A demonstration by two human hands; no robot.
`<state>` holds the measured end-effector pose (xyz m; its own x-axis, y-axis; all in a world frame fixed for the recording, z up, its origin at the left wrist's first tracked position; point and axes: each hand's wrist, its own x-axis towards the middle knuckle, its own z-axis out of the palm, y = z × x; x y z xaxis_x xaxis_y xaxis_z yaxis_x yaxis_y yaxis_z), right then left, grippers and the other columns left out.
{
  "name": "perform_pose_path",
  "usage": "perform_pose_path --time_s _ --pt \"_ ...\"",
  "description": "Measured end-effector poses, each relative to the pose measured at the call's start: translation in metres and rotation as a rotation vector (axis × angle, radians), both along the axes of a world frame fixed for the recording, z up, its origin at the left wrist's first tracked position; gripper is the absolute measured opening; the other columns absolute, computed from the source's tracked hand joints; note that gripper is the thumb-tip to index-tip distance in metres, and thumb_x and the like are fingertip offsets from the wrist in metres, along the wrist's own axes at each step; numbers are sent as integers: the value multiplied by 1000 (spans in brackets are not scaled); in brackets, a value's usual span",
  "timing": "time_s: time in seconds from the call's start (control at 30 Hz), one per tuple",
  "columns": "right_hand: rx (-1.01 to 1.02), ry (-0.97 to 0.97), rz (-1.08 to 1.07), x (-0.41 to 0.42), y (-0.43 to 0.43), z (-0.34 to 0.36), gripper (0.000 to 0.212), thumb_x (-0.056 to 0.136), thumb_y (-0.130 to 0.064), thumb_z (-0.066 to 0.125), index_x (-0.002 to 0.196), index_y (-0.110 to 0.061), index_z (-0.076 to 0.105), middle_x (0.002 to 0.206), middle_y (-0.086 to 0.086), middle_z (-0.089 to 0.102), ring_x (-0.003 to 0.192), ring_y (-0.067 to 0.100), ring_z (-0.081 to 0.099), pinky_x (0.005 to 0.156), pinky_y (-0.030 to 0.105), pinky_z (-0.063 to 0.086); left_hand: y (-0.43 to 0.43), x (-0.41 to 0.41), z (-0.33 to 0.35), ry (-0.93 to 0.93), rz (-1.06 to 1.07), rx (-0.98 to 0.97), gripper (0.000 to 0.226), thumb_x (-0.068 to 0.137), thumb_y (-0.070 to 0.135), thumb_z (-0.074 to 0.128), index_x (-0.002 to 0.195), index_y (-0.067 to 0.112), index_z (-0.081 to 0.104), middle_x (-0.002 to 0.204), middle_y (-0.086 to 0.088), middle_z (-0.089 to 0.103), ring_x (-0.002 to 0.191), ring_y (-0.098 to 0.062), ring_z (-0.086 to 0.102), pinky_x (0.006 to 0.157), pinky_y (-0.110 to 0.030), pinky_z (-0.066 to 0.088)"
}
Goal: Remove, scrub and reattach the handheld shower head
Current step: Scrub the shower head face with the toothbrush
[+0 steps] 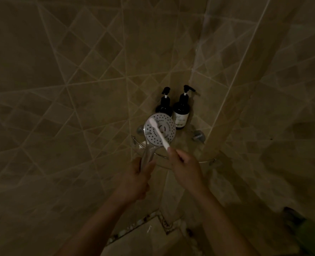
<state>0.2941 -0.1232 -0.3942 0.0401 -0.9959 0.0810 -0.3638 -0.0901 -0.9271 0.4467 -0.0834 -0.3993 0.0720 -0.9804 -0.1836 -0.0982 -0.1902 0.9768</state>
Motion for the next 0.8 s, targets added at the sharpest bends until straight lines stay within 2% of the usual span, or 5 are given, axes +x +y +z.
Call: perform_pose_path --time_s 0.2,0.33,0.5,0.67,0.8 --pt "63 36 96 1 0 3 45 100 -44 52 68 -12 56 50 -10 40 48 6 37 46 22 30 1 1 -3 -9 9 -5 27 96 43 54 103 17 51 66 -1 51 37 -4 46 38 -22 35" --pt "19 -76 -97 0 -1 2 46 99 -44 53 72 -8 61 53 -4 44 49 7 39 44 20 31 3 3 -4 -17 2 -27 26 95 43 55 101 18 53 66 -2 49 38 -5 46 39 -22 35" --pt "84 -63 166 1 5 5 43 102 -40 50 65 -18 54 44 -6 44 36 6 38 40 22 32 4 4 -4 -30 -3 -61 23 97 39 53 92 17 51 64 -3 48 39 -6 45 40 -25 35" --pt "24 -131 -63 -6 0 4 46 99 -45 54 59 -22 57 46 -8 46 44 8 41 43 21 32 3 6 -6 -27 9 -39 25 96 40 55 89 17 51 66 -4 48 39 -9 45 39 -24 35" --pt "57 -77 163 -2 8 4 48 100 -44 53 54 -30 57 41 -5 48 34 6 43 40 20 35 1 3 -8 -7 19 -28 26 98 36 53 90 12 50 65 -6 45 36 -6 42 36 -21 33"
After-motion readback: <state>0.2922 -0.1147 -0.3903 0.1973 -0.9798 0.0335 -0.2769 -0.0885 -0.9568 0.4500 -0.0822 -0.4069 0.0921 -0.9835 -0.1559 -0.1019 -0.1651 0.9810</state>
